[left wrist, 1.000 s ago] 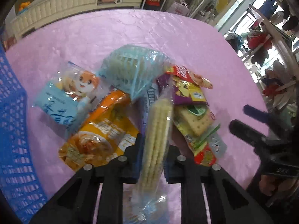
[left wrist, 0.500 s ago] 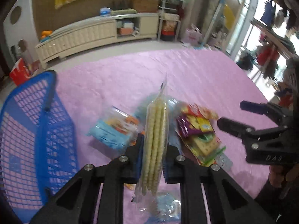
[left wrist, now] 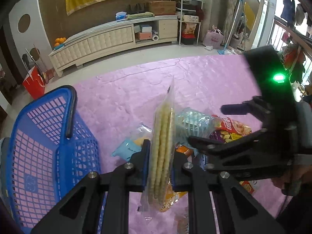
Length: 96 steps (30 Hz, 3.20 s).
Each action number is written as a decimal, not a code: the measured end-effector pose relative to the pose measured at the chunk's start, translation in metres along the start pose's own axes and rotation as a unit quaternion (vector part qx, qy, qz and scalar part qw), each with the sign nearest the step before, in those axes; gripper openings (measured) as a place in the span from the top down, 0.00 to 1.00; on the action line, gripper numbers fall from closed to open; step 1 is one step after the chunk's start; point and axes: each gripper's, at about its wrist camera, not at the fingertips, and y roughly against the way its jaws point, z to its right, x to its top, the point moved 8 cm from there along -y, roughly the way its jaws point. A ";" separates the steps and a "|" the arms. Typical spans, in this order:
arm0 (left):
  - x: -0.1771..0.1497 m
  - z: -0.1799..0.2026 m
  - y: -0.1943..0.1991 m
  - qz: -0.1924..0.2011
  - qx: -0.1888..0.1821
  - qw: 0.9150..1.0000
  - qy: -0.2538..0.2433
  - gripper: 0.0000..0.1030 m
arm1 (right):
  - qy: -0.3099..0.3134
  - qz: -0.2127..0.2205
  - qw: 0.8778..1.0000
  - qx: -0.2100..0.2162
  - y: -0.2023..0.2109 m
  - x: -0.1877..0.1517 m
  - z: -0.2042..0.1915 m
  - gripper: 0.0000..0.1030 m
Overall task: Organize snacks
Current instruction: 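Carry the cracker pack over the blue basket and open the left gripper, then move the left gripper to the pile and grasp the Dan Huang Su pastry bag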
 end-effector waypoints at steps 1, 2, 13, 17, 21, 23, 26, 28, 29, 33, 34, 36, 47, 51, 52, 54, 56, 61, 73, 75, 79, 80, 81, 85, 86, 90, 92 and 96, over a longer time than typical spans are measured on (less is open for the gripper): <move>0.000 0.000 -0.002 -0.003 -0.002 1.000 0.002 0.85 | -0.002 0.000 1.000 0.007 -0.001 -0.002 -0.001 0.35; 0.001 0.000 -0.003 -0.005 -0.005 1.000 0.004 0.85 | -0.003 0.004 1.000 0.010 0.000 -0.002 -0.002 0.37; -0.005 0.000 0.021 0.009 -0.025 1.000 0.011 0.85 | -0.033 0.059 0.998 -0.010 0.074 -0.012 0.000 0.50; -0.001 0.002 0.048 0.032 -0.035 0.999 0.013 0.85 | -0.031 0.088 0.995 -0.019 0.119 -0.011 -0.010 0.50; 0.000 -0.002 0.084 0.056 -0.050 0.997 0.017 0.85 | -0.018 0.121 0.992 -0.032 0.165 -0.007 -0.030 0.50; -0.003 -0.007 0.099 0.065 -0.049 0.997 0.019 0.85 | -0.009 0.138 0.990 -0.036 0.187 -0.002 -0.045 0.50; -0.007 -0.015 0.124 0.078 -0.057 0.995 0.021 0.85 | 0.003 0.154 0.987 -0.042 0.205 0.006 -0.060 0.50; -0.009 -0.023 0.136 0.084 -0.055 0.995 0.024 0.85 | 0.010 0.163 0.986 -0.042 0.213 0.010 -0.070 0.50; -0.011 -0.029 0.143 0.087 -0.052 0.995 0.025 0.85 | 0.013 0.165 0.985 -0.042 0.214 0.013 -0.073 0.50; -0.021 -0.048 0.165 0.097 -0.038 0.994 0.026 0.85 | 0.026 0.177 0.983 -0.034 0.222 0.021 -0.098 0.50; -0.022 -0.051 0.170 0.098 -0.035 0.994 0.026 0.85 | 0.029 0.179 0.983 -0.031 0.221 0.023 -0.104 0.50; -0.025 -0.064 0.178 0.101 -0.020 0.994 0.024 0.85 | 0.034 0.183 0.982 -0.027 0.223 0.026 -0.113 0.50; -0.043 -0.129 0.185 0.089 0.003 0.995 0.045 0.85 | 0.093 0.173 0.981 0.008 0.187 0.056 -0.179 0.91; -0.042 -0.152 0.174 0.075 0.002 0.996 0.056 0.85 | 0.096 0.161 0.982 0.032 0.169 0.066 -0.194 0.91; -0.041 -0.157 0.171 0.072 0.001 0.996 0.058 0.85 | 0.096 0.153 0.983 0.040 0.161 0.070 -0.197 0.91; -0.039 -0.167 0.162 0.062 -0.002 0.996 0.059 0.85 | 0.094 0.141 0.984 0.049 0.145 0.075 -0.201 0.91; -0.037 -0.175 0.150 0.051 -0.011 0.997 0.054 0.85 | 0.093 0.129 0.986 0.057 0.131 0.079 -0.204 0.91; -0.034 -0.189 0.125 0.025 -0.008 0.998 0.050 0.85 | 0.082 0.100 0.990 0.057 0.094 0.081 -0.204 0.91; -0.035 -0.203 0.091 0.010 -0.014 0.998 0.056 0.68 | 0.074 0.086 0.993 0.037 0.069 0.084 -0.192 0.90; -0.033 -0.203 0.094 0.020 -0.005 0.998 0.055 0.53 | 0.066 0.078 0.994 0.033 0.068 0.086 -0.188 0.73; -0.033 -0.203 0.099 0.023 -0.003 0.998 0.058 0.51 | 0.056 0.094 0.994 0.009 0.077 0.085 -0.179 0.28; -0.033 -0.203 0.100 0.023 -0.003 0.998 0.058 0.51 | 0.055 0.101 0.993 0.006 0.083 0.083 -0.177 0.27; -0.034 -0.204 0.102 0.024 -0.004 0.998 0.059 0.51 | 0.055 0.101 0.993 0.005 0.085 0.083 -0.175 0.26; -0.036 -0.198 0.113 0.028 -0.006 0.998 0.062 0.51 | 0.054 0.101 0.993 0.001 0.105 0.072 -0.166 0.25; -0.036 -0.195 0.116 0.031 -0.008 0.998 0.061 0.51 | 0.054 0.104 0.993 -0.001 0.111 0.069 -0.163 0.25; -0.034 -0.173 0.137 0.045 -0.013 0.998 0.045 0.39 | 0.043 0.116 0.992 -0.010 0.134 0.058 -0.150 0.21; -0.033 -0.162 0.145 0.051 -0.014 0.998 0.034 0.39 | 0.035 0.123 0.992 -0.012 0.146 0.050 -0.141 0.19; -0.035 -0.133 0.161 0.063 -0.017 0.998 0.010 0.30 | 0.028 0.126 0.991 -0.016 0.164 0.033 -0.126 0.17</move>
